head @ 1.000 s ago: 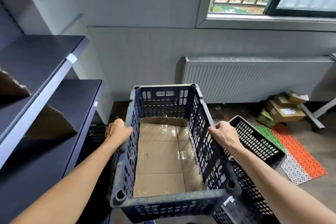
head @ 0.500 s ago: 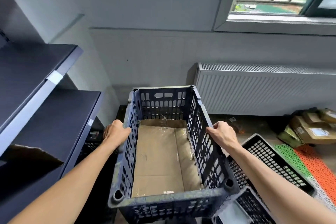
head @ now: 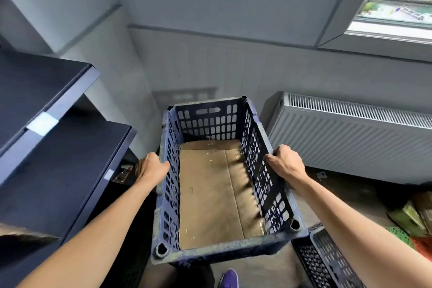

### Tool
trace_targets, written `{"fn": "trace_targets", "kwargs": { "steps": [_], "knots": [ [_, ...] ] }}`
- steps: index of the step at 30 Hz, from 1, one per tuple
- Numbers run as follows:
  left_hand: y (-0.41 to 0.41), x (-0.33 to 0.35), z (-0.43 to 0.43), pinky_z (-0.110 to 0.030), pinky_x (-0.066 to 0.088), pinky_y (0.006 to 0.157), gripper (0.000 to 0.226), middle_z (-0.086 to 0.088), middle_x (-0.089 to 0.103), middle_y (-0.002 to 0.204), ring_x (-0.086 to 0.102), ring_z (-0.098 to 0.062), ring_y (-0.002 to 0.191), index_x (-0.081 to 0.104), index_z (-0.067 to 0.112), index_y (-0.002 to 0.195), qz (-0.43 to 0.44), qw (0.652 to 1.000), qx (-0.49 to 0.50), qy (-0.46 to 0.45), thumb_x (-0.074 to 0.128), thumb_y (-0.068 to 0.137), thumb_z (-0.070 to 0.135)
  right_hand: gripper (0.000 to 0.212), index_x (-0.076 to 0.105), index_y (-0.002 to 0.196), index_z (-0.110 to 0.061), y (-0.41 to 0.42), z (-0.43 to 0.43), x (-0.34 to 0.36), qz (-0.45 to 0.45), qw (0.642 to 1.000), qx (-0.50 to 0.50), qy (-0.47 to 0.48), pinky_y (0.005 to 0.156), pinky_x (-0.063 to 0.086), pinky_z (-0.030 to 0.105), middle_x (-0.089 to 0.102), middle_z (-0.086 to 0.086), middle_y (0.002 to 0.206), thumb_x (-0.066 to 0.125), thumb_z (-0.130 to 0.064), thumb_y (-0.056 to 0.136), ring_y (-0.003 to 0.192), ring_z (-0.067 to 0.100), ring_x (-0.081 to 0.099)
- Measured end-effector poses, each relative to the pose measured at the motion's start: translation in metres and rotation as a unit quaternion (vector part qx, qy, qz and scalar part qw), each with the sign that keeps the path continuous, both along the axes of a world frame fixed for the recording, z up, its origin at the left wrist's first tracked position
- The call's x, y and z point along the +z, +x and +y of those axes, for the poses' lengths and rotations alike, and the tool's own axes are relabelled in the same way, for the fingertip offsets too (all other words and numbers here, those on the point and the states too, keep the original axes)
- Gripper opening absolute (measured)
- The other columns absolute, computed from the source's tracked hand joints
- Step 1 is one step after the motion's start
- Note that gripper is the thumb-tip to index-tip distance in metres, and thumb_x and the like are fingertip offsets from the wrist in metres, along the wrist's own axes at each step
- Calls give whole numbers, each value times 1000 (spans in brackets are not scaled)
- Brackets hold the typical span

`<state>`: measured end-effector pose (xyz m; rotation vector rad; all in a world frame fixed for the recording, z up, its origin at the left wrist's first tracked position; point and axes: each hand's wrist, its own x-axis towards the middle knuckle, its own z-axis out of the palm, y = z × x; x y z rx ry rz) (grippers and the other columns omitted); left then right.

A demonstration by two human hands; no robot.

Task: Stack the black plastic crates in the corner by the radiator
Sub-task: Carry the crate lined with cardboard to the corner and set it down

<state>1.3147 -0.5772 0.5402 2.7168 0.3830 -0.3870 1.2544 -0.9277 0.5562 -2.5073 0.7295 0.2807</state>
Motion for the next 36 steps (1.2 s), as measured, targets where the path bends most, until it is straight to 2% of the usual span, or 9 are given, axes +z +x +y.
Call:
{"fn": "trace_targets", "kwargs": {
  "steps": [4,6,9,14,20,23,27,32,36],
  "knots": [
    [48,-25,0,-26,28,47,33,-2,45,61,44,-21,54,39,14,67,24,999,23,7,60,87,29,27,59,91,-11,62,2,-19,14,1000,15,-17,73,48,34,68,13,94,55,-36,83,84,31,62],
    [75,-42,2,-27,32,50,35,-5,46,61,55,-27,59,37,14,66,37,999,31,-2,61,86,29,27,60,90,-11,93,4,-30,27,999,22,-26,72,49,34,69,14,93,55,-36,82,82,30,63],
    [115,-65,3,-30,41,55,32,-16,64,81,64,-32,76,39,14,69,58,997,39,-11,61,85,31,27,60,89,-10,140,6,-51,54,997,31,-35,71,50,35,69,15,93,54,-36,81,80,32,64],
    [151,-95,5,-34,52,58,31,-15,68,79,66,-32,69,43,15,63,90,994,60,-21,62,81,31,33,59,86,-9,197,5,-78,97,992,60,-50,71,55,38,69,15,89,51,-41,81,74,32,64],
    [171,-126,4,-30,47,57,26,-9,67,76,64,-30,70,55,15,70,137,985,98,-23,61,81,38,36,60,100,-10,257,6,-110,140,981,111,-69,73,56,41,69,14,97,46,-40,86,81,34,65],
    [176,-140,-4,-33,52,65,27,-8,69,83,65,-32,77,61,14,80,158,978,133,-19,60,79,41,32,56,101,-8,285,5,-125,170,972,140,-78,70,51,37,62,10,91,48,-36,88,85,35,64],
    [181,-161,-22,-35,53,71,27,-10,68,93,65,-34,88,62,13,92,180,968,175,-10,62,82,39,31,61,93,-11,322,-7,-161,198,962,180,-64,71,55,38,70,13,95,48,-37,83,78,32,65],
    [186,-199,-56,-35,53,69,27,-10,68,94,65,-35,89,60,12,92,201,952,232,0,62,82,37,37,59,107,-5,366,-30,-211,206,947,239,-66,71,41,33,65,22,113,51,-35,88,96,39,61],
    [188,-236,-85,-34,52,70,24,-10,67,92,64,-34,86,57,13,88,204,942,266,-5,59,85,36,36,56,112,-7,397,-46,-254,221,933,279,-61,74,42,35,64,22,113,50,-35,90,97,40,60]
  ]
}}
